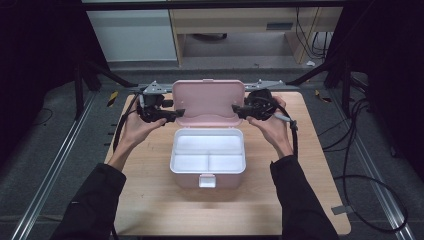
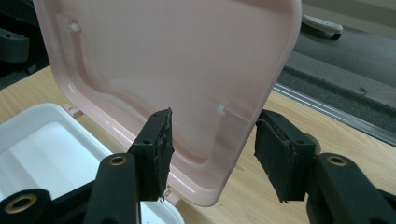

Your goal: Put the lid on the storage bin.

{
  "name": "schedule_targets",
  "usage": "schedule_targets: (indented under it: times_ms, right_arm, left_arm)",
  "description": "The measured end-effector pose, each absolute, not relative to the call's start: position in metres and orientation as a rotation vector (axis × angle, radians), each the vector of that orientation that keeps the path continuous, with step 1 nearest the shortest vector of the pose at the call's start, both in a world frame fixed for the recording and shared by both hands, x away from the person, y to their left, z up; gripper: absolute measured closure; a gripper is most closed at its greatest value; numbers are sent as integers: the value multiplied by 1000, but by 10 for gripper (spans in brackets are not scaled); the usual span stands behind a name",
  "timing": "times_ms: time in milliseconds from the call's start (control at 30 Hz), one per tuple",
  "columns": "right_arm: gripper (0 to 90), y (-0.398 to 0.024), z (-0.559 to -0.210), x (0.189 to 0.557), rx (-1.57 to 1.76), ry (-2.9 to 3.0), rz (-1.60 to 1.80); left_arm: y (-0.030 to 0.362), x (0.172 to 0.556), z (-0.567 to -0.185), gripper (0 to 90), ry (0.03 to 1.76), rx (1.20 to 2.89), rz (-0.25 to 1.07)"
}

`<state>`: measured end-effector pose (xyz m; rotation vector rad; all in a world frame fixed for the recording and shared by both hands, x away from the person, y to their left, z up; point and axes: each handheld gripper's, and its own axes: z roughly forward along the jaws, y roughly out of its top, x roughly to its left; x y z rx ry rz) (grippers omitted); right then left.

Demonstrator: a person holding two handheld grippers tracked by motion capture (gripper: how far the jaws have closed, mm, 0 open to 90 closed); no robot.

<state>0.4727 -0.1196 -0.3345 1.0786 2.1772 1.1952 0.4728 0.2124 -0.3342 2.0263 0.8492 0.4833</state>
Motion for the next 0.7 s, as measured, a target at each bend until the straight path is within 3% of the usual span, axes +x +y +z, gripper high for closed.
schedule_targets:
  times_ms: [433, 700]
  right_arm:
    - [470, -125, -323, 458, 1043, 2175, 1223]
    - [497, -127, -321, 434, 1000, 2199, 1209]
  left_arm:
    - [213, 458, -324, 421, 813, 2039, 493]
    - [216, 435, -324, 476, 778, 2067, 531]
